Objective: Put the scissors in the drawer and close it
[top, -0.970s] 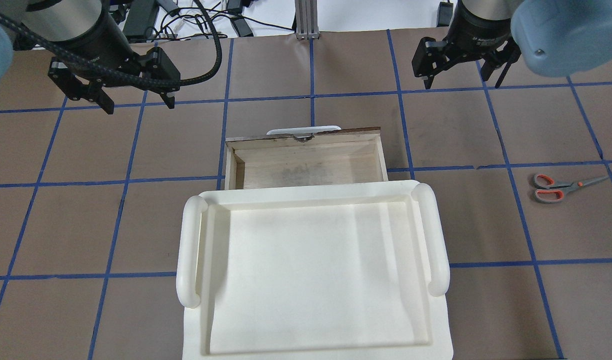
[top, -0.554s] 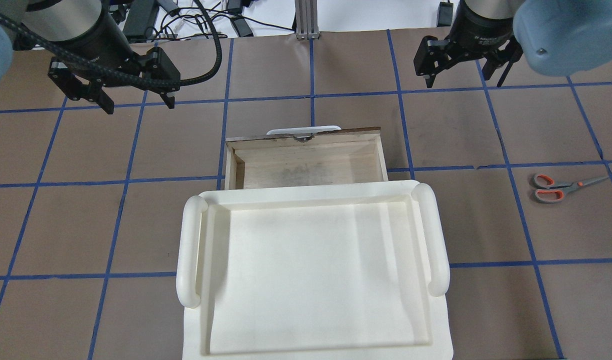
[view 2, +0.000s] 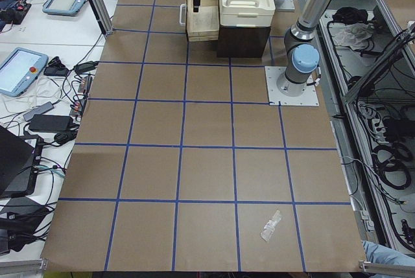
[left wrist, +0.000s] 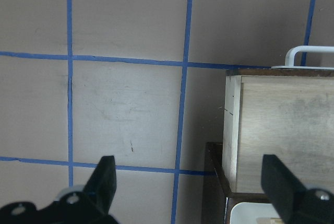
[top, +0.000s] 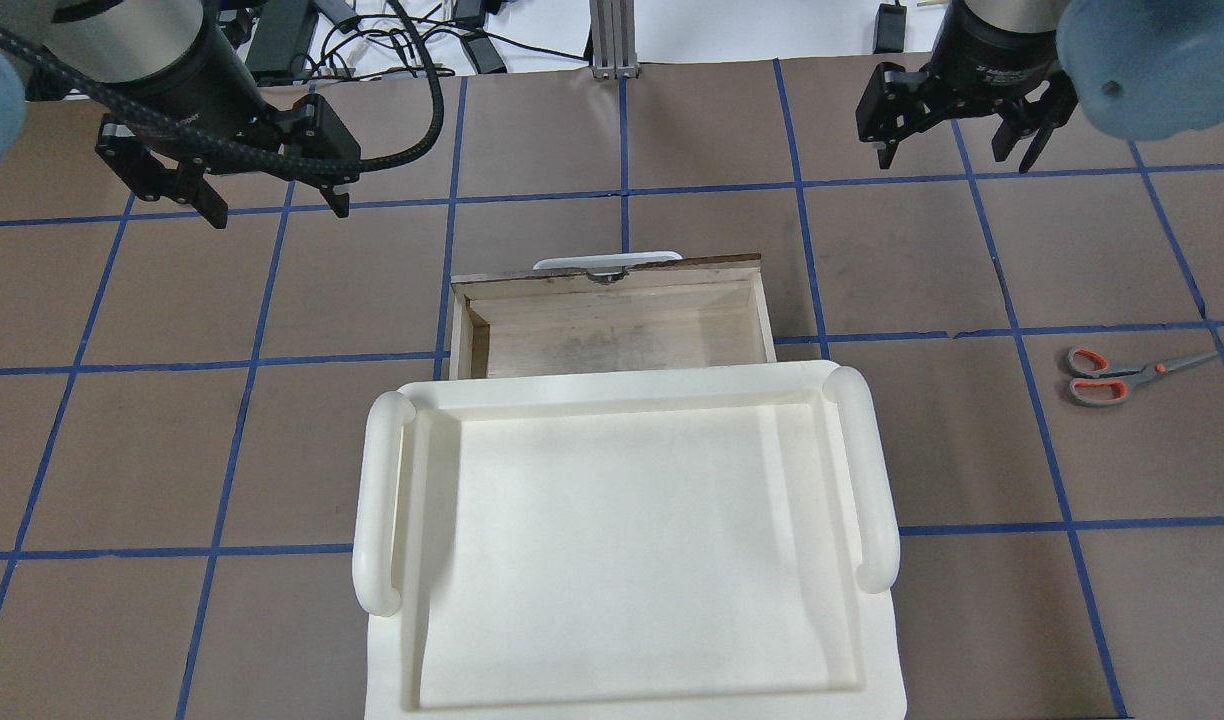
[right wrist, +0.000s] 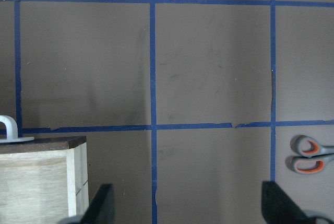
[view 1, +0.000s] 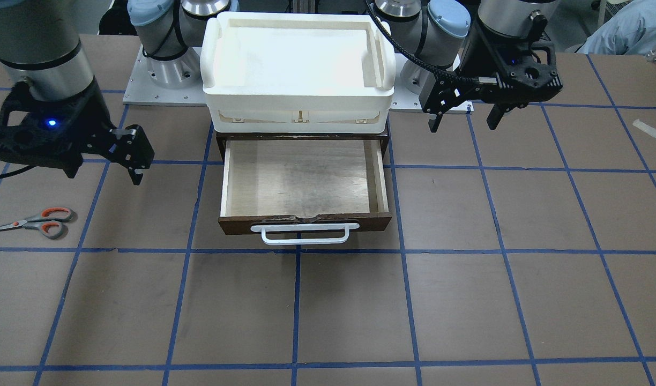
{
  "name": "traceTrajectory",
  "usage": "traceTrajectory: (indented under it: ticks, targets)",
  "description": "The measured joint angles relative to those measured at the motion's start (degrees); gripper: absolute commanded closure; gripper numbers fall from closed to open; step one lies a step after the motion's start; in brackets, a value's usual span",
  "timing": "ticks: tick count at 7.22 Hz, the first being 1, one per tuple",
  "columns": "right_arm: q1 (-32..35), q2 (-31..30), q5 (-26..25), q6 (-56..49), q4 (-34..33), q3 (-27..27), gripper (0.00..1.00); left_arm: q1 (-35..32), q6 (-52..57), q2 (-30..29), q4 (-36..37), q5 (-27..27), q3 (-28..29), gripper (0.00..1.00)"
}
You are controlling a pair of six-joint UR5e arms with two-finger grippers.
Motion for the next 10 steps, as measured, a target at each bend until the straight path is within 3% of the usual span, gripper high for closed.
traceTrajectory:
  ticks: [3,6,10]
  targets:
    - [-10.7,0.2,0.2,11.8,0.4,1.3,0.0,0.0,0.0,0.0,0.0,0.0,0.0,0.0]
    - [-21.6,0.7,2.5,25.3,-0.2,7.8,0.0,0.0,0.0,0.0,0.0,0.1,-0.1,0.0]
    - [-29.9,7.5,3.3,37.9,-6.6,13.0,0.02,0.0,0.0,0.0,0.0,0.0,-0.1,0.0]
